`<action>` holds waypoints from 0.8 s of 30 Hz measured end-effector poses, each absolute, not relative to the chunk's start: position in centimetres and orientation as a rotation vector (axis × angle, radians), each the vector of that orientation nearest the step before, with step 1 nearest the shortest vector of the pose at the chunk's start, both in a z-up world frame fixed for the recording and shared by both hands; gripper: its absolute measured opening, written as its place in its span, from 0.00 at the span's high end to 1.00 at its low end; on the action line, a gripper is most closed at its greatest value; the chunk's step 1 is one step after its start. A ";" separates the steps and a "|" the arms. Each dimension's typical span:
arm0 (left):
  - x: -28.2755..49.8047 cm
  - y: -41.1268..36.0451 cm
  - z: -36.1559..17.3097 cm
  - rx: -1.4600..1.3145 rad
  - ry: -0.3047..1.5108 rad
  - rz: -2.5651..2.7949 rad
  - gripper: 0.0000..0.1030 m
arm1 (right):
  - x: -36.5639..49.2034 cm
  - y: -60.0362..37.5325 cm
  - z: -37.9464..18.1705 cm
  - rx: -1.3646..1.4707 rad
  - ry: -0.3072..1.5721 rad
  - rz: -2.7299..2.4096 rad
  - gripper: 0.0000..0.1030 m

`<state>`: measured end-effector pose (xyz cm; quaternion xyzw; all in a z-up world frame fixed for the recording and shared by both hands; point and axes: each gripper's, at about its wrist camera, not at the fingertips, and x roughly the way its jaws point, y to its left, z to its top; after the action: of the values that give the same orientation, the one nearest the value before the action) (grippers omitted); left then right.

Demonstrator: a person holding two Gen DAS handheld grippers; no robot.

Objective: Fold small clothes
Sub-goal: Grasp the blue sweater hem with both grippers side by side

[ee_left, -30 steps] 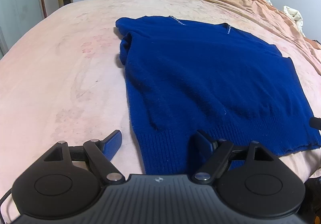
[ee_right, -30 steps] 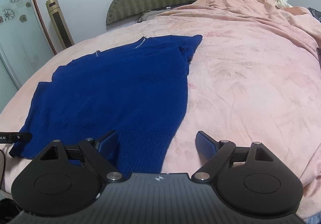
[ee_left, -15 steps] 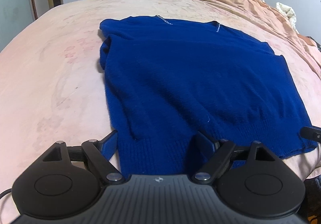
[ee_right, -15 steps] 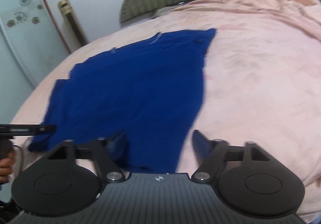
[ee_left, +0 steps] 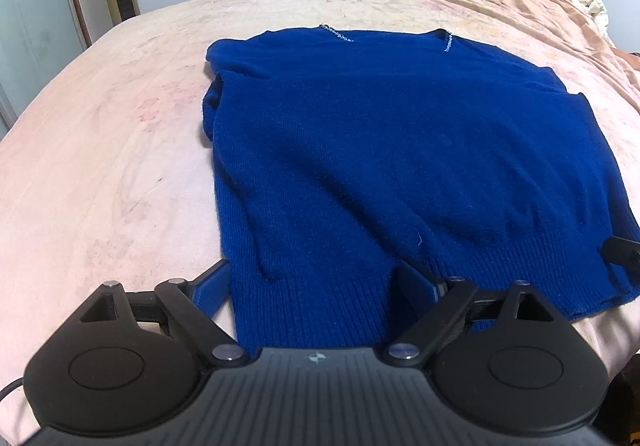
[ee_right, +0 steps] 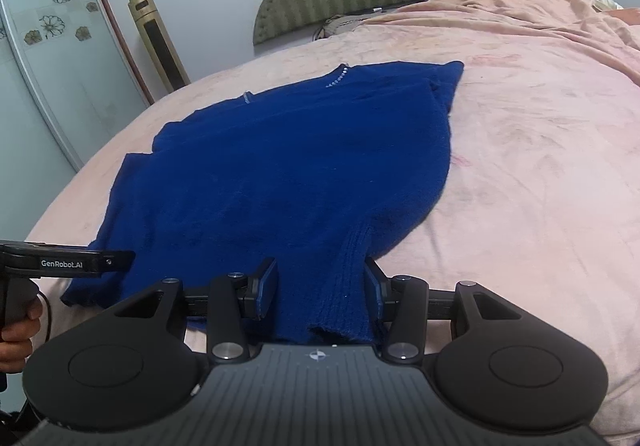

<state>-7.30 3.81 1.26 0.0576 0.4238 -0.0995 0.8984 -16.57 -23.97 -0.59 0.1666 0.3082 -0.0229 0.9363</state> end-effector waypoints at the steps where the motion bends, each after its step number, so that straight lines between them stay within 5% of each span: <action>1: -7.3 3.8 1.3 0.118 0.879 -0.205 0.12 | -16.5 -23.9 -0.6 0.338 0.629 -0.049 0.54; 7: -7.2 3.8 1.2 0.113 0.881 -0.206 0.12 | -16.3 -23.5 -0.6 0.298 0.634 -0.060 0.58; 13: -7.1 4.1 1.2 0.100 0.890 -0.219 0.14 | -16.2 -23.1 -0.7 0.258 0.636 -0.077 0.73; 15: -7.3 4.3 1.4 0.086 0.886 -0.238 0.40 | -16.2 -23.3 -0.7 0.268 0.636 -0.077 0.82; 17: -7.4 4.4 2.0 0.086 0.884 -0.246 0.83 | -16.2 -23.4 -0.6 0.279 0.635 -0.071 0.84; 24: -8.6 6.6 4.5 0.020 0.864 -0.284 0.90 | -17.6 -24.7 1.8 0.341 0.569 0.007 0.86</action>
<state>-8.58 6.57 4.55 0.0097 0.4173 -0.1373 0.8983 -17.55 -24.69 1.77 0.1674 0.2795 0.0035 0.9454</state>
